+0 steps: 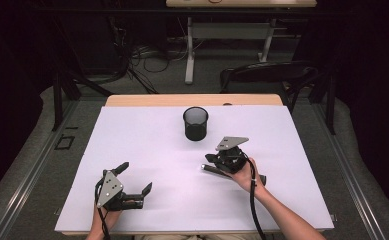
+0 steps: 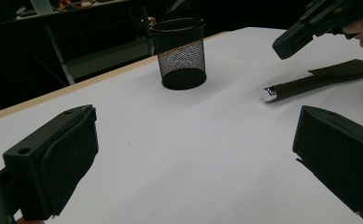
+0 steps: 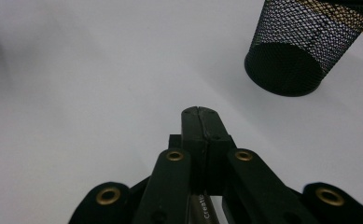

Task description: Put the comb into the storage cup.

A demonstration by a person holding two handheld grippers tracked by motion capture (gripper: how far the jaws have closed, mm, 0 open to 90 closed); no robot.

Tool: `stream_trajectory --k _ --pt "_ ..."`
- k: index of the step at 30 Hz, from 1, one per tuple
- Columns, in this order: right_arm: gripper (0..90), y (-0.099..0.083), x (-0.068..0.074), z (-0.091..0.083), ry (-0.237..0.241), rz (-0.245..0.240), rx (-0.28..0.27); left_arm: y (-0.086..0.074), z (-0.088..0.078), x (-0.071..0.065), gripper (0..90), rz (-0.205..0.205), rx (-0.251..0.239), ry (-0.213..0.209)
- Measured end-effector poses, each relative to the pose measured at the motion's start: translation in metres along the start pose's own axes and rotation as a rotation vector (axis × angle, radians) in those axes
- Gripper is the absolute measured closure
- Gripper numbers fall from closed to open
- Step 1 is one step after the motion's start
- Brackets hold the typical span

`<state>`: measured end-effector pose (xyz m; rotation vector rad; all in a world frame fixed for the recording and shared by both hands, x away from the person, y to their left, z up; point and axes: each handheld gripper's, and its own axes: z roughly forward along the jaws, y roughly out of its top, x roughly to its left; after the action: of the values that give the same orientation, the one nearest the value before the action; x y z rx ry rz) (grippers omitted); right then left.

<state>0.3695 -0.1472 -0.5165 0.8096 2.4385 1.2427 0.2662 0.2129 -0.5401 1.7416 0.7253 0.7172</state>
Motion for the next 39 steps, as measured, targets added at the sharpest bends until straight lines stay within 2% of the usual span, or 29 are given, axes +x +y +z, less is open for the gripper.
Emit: stream_trajectory --k 14,20,39 --pt "90.0 -0.002 0.001 0.019 -0.024 0.003 0.076 0.000 0.000 0.000 0.2 0.000 0.002 0.001" --pt "90.0 -0.002 -0.001 0.025 -0.043 0.003 0.090 0.000 0.000 0.000 0.3 0.000 0.004 0.002" --pt "90.0 -0.004 0.001 0.034 -0.042 -0.008 0.133 0.000 0.001 0.000 0.3 -0.002 0.004 -0.002"
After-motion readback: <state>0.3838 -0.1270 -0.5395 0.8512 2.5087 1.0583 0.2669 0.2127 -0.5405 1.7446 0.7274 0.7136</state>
